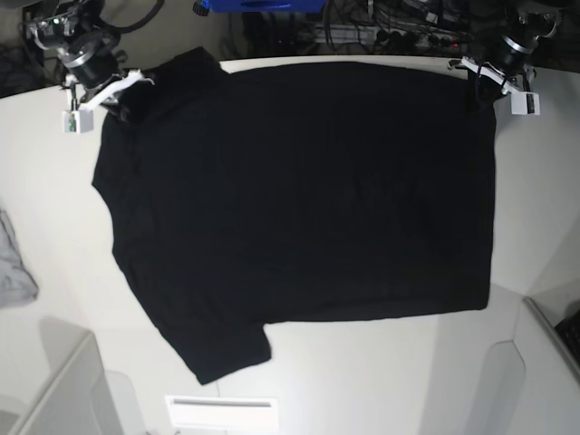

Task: Fold the T-shirt properly
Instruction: 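Lift the pinched corners and drag the shirt toward the robot, then pull the held corners apart to straighten the collar edge, then release and regrasp the collar-edge corners with both grippers, then drag the shirt further toward the robot, then open both grippers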

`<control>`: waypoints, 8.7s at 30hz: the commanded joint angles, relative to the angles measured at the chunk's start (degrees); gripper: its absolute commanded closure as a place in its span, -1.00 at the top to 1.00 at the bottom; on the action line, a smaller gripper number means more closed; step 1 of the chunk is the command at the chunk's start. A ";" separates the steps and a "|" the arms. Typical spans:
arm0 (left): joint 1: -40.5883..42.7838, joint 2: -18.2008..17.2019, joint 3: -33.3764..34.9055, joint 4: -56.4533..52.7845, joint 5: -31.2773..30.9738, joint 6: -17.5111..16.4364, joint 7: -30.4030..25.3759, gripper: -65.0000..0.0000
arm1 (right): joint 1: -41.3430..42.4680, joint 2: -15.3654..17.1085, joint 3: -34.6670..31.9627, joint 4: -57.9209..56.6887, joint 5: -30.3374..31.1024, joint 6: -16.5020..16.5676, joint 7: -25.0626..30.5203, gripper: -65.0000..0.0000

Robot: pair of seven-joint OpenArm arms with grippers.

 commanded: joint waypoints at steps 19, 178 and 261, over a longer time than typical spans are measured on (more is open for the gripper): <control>-2.93 0.47 -0.51 1.35 -8.65 3.57 -0.98 -1.00 | 6.88 1.54 0.22 0.99 0.81 0.15 -0.54 -1.00; -19.02 -0.41 -7.01 -20.27 -7.77 18.86 -1.07 0.31 | 22.17 -1.44 10.33 -25.39 2.92 -16.03 -3.71 0.07; 0.94 -5.25 -1.56 -9.90 -7.77 18.60 -1.16 -1.00 | 2.66 -1.80 10.51 -8.77 3.44 -15.59 -3.97 -1.00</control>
